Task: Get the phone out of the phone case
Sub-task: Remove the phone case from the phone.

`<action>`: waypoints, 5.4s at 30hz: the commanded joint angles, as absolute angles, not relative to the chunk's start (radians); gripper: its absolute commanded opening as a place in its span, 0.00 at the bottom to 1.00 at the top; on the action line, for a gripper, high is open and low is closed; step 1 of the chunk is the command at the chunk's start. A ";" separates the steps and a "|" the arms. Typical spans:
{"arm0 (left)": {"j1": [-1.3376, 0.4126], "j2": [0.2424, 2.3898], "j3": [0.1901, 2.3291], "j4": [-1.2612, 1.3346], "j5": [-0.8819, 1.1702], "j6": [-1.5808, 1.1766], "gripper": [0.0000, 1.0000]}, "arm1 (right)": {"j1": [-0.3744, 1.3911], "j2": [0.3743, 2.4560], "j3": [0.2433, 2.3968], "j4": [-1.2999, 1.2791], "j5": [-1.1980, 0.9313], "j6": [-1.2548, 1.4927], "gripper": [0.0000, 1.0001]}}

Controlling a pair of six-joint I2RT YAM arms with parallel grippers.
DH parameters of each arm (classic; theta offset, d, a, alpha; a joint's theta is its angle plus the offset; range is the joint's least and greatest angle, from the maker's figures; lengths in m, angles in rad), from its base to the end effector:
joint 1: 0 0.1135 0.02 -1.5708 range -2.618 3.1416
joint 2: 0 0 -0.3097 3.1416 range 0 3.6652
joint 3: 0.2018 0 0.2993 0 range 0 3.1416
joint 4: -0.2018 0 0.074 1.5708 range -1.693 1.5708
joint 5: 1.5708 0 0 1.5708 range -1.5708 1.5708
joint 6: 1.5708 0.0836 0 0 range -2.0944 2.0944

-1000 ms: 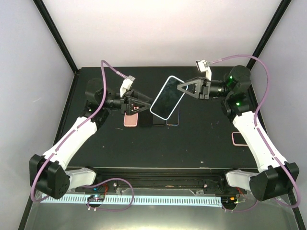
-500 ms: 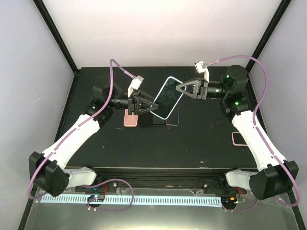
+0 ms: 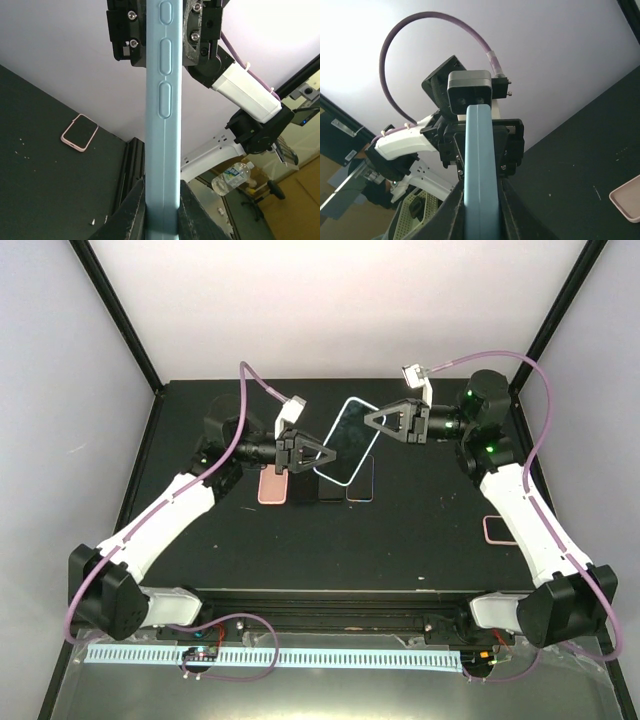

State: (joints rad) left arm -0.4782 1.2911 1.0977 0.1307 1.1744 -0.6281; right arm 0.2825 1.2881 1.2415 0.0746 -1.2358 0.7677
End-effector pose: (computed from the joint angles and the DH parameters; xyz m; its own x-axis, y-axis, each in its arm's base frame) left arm 0.2662 -0.2249 0.4070 -0.6297 0.0709 -0.7736 0.7725 -0.0485 -0.6332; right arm 0.2956 0.1680 0.4600 -0.6739 0.0421 -0.7376 -0.7369 0.0324 0.6752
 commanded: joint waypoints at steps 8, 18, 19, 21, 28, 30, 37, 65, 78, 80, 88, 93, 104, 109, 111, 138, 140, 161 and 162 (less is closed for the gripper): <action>-0.485 1.359 1.173 0.293 1.181 -0.741 0.02 | 0.322 1.319 1.246 0.063 -1.189 0.747 0.26; -0.448 1.346 1.171 0.251 1.178 -0.703 0.06 | 0.323 1.317 1.220 0.084 -1.195 0.784 0.05; -0.440 1.342 1.167 0.238 1.176 -0.693 0.09 | 0.323 1.316 1.225 0.087 -1.198 0.788 0.03; -0.425 1.330 1.155 0.221 1.177 -0.673 0.19 | 0.319 1.318 1.240 0.092 -1.201 0.798 0.01; -0.366 1.235 1.092 0.111 1.231 -0.530 0.34 | 0.274 1.321 1.266 0.243 -1.238 0.965 0.01; -0.365 1.216 1.065 0.097 1.243 -0.512 0.33 | 0.273 1.319 1.264 0.282 -1.244 1.002 0.01; -0.366 1.198 1.042 0.105 1.232 -0.520 0.31 | 0.274 1.307 1.260 0.329 -1.245 1.039 0.01; -0.408 1.222 1.025 0.193 1.218 -0.584 0.41 | 0.275 1.279 1.213 0.381 -1.243 1.058 0.01; -0.417 1.217 1.005 0.281 1.230 -0.663 0.49 | 0.276 1.283 1.208 0.357 -1.233 1.033 0.01; -0.417 1.218 1.004 0.283 1.231 -0.665 0.49 | 0.276 1.283 1.207 0.354 -1.232 1.030 0.01; -0.422 1.216 1.015 0.219 1.191 -0.625 0.45 | 0.284 1.283 1.209 0.345 -1.227 1.020 0.01; -0.420 1.219 1.029 0.093 1.133 -0.514 0.32 | 0.286 1.283 1.211 0.370 -1.235 1.047 0.01; -0.410 1.249 1.025 0.045 1.056 -0.494 0.19 | 0.304 1.276 1.184 0.524 -1.263 1.176 0.01; -0.402 1.273 1.023 0.012 1.015 -0.484 0.16 | 0.317 1.274 1.176 0.646 -1.278 1.268 0.01; -0.393 1.275 1.020 0.006 1.003 -0.486 0.15 | 0.322 1.276 1.172 0.700 -1.281 1.305 0.01; -0.414 1.321 1.124 0.013 1.037 -0.472 0.31 | 0.458 1.262 1.131 0.477 -1.350 1.075 0.01; -0.418 1.323 1.134 0.015 1.050 -0.470 0.35 | 0.472 1.261 1.143 0.379 -1.356 0.999 0.01; -0.511 1.353 1.254 -0.025 1.123 -0.404 0.25 | 0.571 1.327 1.162 0.086 -1.378 0.738 0.01; -0.510 1.351 1.245 -0.017 1.125 -0.415 0.21 | 0.568 1.334 1.182 0.065 -1.383 0.725 0.01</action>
